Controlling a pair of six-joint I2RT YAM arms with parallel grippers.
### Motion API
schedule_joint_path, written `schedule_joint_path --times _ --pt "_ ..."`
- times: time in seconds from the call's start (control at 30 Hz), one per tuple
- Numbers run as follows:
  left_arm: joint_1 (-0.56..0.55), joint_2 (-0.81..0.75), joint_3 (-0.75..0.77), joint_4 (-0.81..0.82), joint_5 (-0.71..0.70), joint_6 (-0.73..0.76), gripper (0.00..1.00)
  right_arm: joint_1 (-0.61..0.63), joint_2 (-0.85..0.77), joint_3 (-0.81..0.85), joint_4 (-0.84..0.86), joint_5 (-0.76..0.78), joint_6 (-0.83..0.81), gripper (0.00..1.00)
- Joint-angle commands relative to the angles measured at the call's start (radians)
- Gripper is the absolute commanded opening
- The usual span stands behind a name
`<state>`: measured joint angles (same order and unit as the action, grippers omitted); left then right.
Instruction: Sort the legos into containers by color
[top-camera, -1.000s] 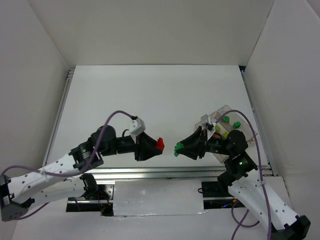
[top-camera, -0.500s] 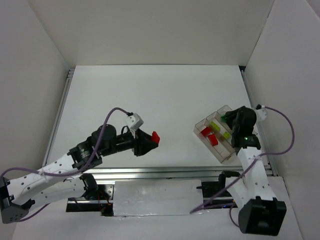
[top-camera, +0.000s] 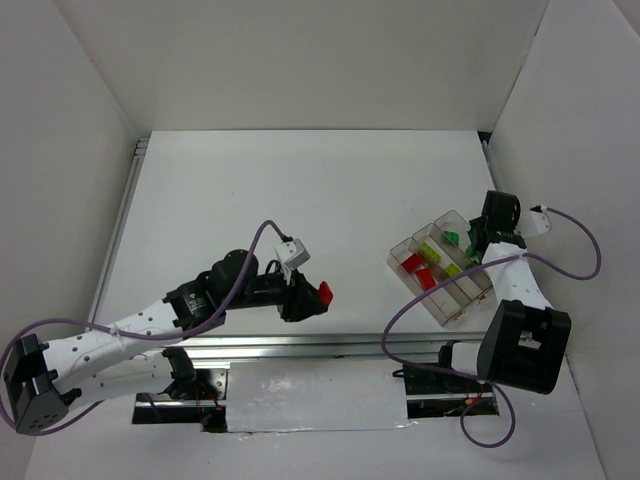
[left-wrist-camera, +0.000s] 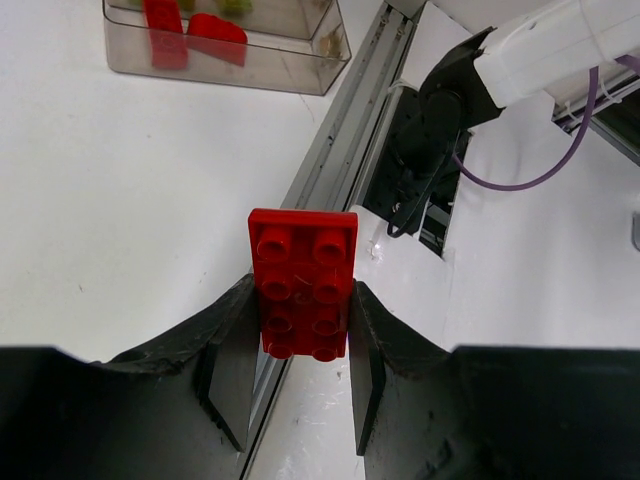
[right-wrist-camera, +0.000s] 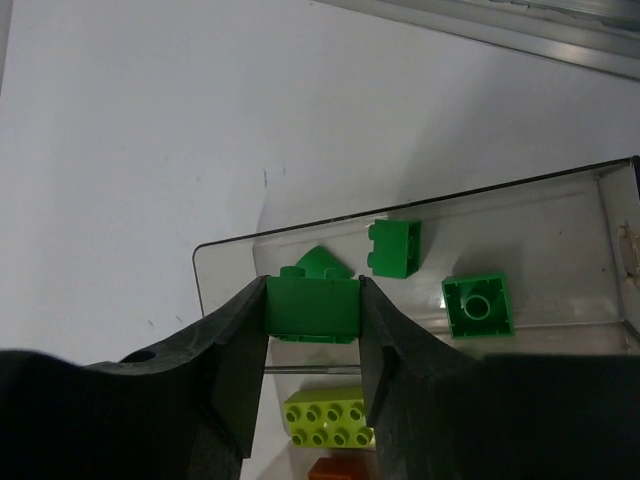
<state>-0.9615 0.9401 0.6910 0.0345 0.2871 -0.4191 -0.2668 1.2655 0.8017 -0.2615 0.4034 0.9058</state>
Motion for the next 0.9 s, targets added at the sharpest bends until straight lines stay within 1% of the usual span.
schedule_joint_path --times 0.0,0.03,0.07,0.13,0.17,0.2,0.23,0.37,0.4,0.47,0.5,0.53,0.57,0.6,0.63,0.67,0.7,0.73,0.77,0.8,0.83,0.87 --pt "-0.003 0.017 0.018 0.091 0.046 0.009 0.0 -0.008 -0.008 -0.007 0.074 0.006 0.004 0.48" --pt "-0.003 0.025 0.024 0.093 0.046 0.011 0.0 -0.006 -0.005 -0.006 0.074 0.002 0.001 0.53" --pt "-0.003 0.031 0.027 0.091 0.043 0.013 0.0 -0.006 0.006 0.001 0.077 -0.006 -0.004 0.61" --pt "-0.003 0.052 0.039 0.097 0.03 0.011 0.0 -0.008 0.017 0.01 0.076 -0.037 -0.016 0.71" --pt "-0.003 0.068 0.042 0.105 0.03 0.008 0.0 -0.006 0.021 0.016 0.082 -0.052 -0.024 0.82" --pt "-0.003 0.077 0.05 0.113 0.035 0.005 0.0 -0.008 0.021 0.019 0.082 -0.073 -0.028 0.88" --pt "-0.003 0.088 0.056 0.128 0.038 0.0 0.03 -0.008 0.018 0.024 0.084 -0.081 -0.033 0.99" --pt "-0.003 0.178 0.105 0.148 0.031 -0.023 0.03 -0.005 -0.009 0.047 0.035 -0.097 -0.027 1.0" --pt "-0.003 0.196 0.132 0.154 0.027 -0.038 0.04 -0.005 -0.027 0.048 0.025 -0.127 -0.027 1.0" --pt "-0.003 0.267 0.169 0.168 0.021 -0.053 0.06 -0.005 -0.13 0.037 0.004 -0.169 -0.03 1.0" --pt "-0.003 0.297 0.217 0.177 0.023 -0.059 0.07 0.001 -0.181 0.031 -0.008 -0.184 -0.034 1.0" --pt "-0.003 0.333 0.249 0.177 0.038 -0.052 0.07 0.006 -0.29 0.022 -0.019 -0.227 -0.045 1.0" --pt "-0.003 0.409 0.315 0.173 0.046 -0.049 0.08 0.024 -0.348 0.018 -0.051 -0.235 -0.063 1.0" --pt "-0.003 0.448 0.347 0.174 0.052 -0.044 0.1 0.04 -0.471 0.011 -0.073 -0.238 -0.061 1.0" --pt "-0.003 0.529 0.382 0.177 0.078 -0.037 0.13 0.05 -0.533 -0.03 -0.064 -0.271 -0.068 1.0" --pt "-0.003 0.57 0.443 0.195 0.09 -0.034 0.14 0.057 -0.587 -0.045 -0.074 -0.291 -0.071 1.0" --pt "-0.002 0.61 0.478 0.203 0.089 -0.049 0.15 0.058 -0.682 -0.056 -0.1 -0.313 -0.074 0.99" --pt "-0.002 0.7 0.511 0.214 0.11 -0.055 0.16 0.058 -0.724 -0.052 -0.163 -0.342 -0.084 1.0" --pt "-0.002 0.748 0.594 0.22 0.127 -0.067 0.17 0.06 -0.759 -0.042 -0.207 -0.35 -0.093 1.0" --pt "-0.002 0.849 0.638 0.216 0.141 -0.064 0.2 0.058 -0.832 -0.029 -0.264 -0.362 -0.103 1.0" --pt "-0.002 0.897 0.736 0.212 0.165 -0.069 0.21 0.061 -0.869 -0.019 -0.297 -0.373 -0.105 1.0" --pt "-0.002 0.951 0.789 0.208 0.175 -0.079 0.23 0.061 -0.935 -0.01 -0.32 -0.382 -0.102 1.0"
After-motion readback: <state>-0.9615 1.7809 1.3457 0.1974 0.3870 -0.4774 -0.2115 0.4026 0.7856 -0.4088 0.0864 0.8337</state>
